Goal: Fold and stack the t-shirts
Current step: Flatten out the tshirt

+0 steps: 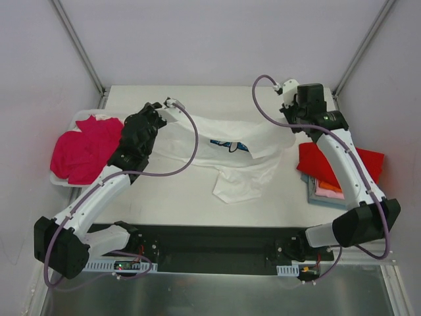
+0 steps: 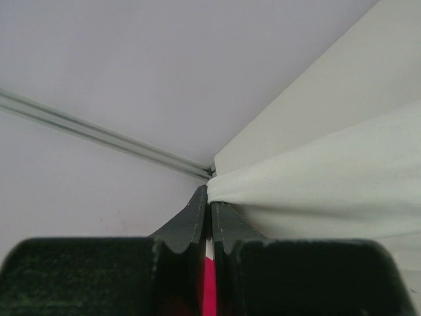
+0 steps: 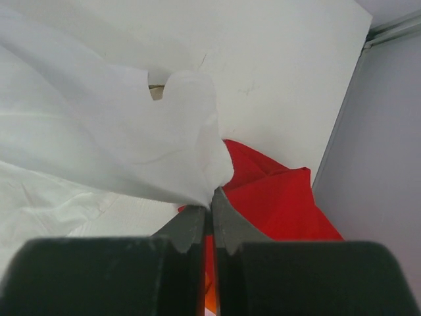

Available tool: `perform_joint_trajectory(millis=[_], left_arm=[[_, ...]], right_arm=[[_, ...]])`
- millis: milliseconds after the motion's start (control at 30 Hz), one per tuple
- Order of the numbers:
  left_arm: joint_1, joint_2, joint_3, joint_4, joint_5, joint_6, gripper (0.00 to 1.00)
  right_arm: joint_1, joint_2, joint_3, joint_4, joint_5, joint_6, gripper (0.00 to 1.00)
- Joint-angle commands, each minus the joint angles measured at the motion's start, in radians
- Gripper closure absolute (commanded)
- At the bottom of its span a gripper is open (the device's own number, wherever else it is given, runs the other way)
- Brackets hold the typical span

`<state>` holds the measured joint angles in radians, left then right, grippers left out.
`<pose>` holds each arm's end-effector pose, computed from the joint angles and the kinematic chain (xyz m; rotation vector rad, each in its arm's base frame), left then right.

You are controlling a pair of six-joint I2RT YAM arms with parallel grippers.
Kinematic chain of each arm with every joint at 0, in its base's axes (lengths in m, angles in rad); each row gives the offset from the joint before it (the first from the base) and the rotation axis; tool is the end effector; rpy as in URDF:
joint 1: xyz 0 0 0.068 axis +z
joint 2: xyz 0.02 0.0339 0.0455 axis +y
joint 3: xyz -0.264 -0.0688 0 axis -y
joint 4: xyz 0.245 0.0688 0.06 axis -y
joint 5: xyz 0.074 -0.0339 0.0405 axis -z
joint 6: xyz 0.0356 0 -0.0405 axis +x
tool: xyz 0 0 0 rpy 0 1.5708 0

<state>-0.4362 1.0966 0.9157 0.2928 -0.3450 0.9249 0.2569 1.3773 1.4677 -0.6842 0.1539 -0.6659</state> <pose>0.2390 -0.0981 0.3753 0.7028 1.3238 0.6468 0.2899 0.0705 0.3934 -0.8915 1.9940 -0.4003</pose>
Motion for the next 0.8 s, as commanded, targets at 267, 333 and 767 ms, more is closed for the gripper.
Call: perform_joint_trajectory(millis=[267, 333, 767], left_arm=[[0.014, 0.173, 0.046, 0.198, -0.049, 0.003, 1.0], [0.017, 0.218, 0.077, 0.244, -0.057, 0.017, 1.0], [0.094, 0.753, 0.636, 0.378, -0.112, 0.126, 1.0]], right_arm=[[0.013, 0.201, 0.127, 0.087, 0.104, -0.024, 0.99], [0.008, 0.23, 0.16, 0.098, 0.113, -0.034, 0.99], [-0.081, 0.517, 0.502, 0.208, 0.173, -0.054, 0.99]])
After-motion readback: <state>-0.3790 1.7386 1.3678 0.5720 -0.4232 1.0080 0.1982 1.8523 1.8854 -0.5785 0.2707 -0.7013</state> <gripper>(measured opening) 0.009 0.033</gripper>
